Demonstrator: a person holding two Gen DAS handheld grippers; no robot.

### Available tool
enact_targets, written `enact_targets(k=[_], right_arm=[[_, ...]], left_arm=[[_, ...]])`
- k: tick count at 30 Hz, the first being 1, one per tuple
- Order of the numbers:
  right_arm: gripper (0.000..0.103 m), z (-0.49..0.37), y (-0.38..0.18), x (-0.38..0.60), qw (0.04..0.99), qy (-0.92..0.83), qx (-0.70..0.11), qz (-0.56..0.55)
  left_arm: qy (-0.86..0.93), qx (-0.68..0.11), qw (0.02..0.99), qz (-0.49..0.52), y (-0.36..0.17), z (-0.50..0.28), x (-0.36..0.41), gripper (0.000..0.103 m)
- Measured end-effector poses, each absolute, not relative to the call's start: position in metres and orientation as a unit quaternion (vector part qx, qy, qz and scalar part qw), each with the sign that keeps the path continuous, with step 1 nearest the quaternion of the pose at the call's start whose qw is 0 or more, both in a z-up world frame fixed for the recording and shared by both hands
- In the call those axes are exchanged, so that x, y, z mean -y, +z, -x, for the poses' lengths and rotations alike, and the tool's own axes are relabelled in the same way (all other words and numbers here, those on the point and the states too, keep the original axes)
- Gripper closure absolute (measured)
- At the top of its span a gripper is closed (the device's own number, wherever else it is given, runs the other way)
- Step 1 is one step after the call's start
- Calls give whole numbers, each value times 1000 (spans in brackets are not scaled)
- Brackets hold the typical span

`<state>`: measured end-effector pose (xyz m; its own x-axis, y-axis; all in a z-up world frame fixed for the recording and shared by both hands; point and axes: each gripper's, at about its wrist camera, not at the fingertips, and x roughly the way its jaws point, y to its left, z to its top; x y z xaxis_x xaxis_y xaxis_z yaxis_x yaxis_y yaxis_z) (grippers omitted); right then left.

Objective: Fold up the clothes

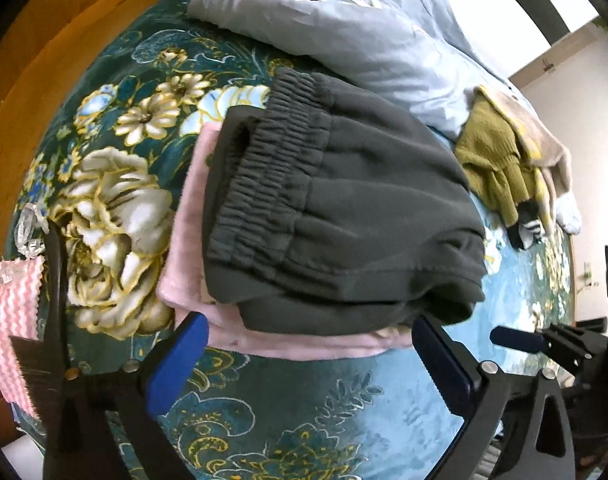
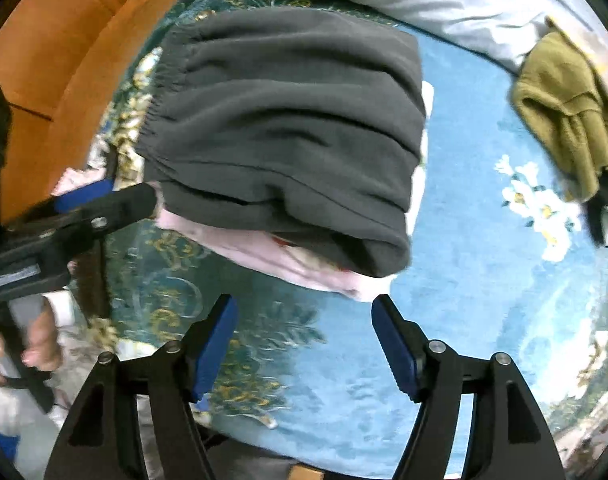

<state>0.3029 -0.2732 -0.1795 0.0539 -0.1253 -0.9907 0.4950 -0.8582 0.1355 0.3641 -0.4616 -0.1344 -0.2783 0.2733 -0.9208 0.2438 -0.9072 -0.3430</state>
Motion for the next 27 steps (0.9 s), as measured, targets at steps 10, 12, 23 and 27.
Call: enact_targets(k=[10, 12, 23, 27], right_arm=[[32, -301, -168, 269, 206, -711, -160, -652], [32, -303, -166, 272, 209, -712, -168, -649], [32, -316, -160, 284, 232, -711, -193, -635], [32, -318, -161, 288, 234, -711, -198, -632]], left_arm=[[776, 218, 9, 592, -130, -372, 457, 0], [778, 217, 9, 590, -129, -374, 456, 0], [801, 183, -19, 570, -126, -386, 454, 0], [812, 155, -36, 561, -126, -389, 453, 0]])
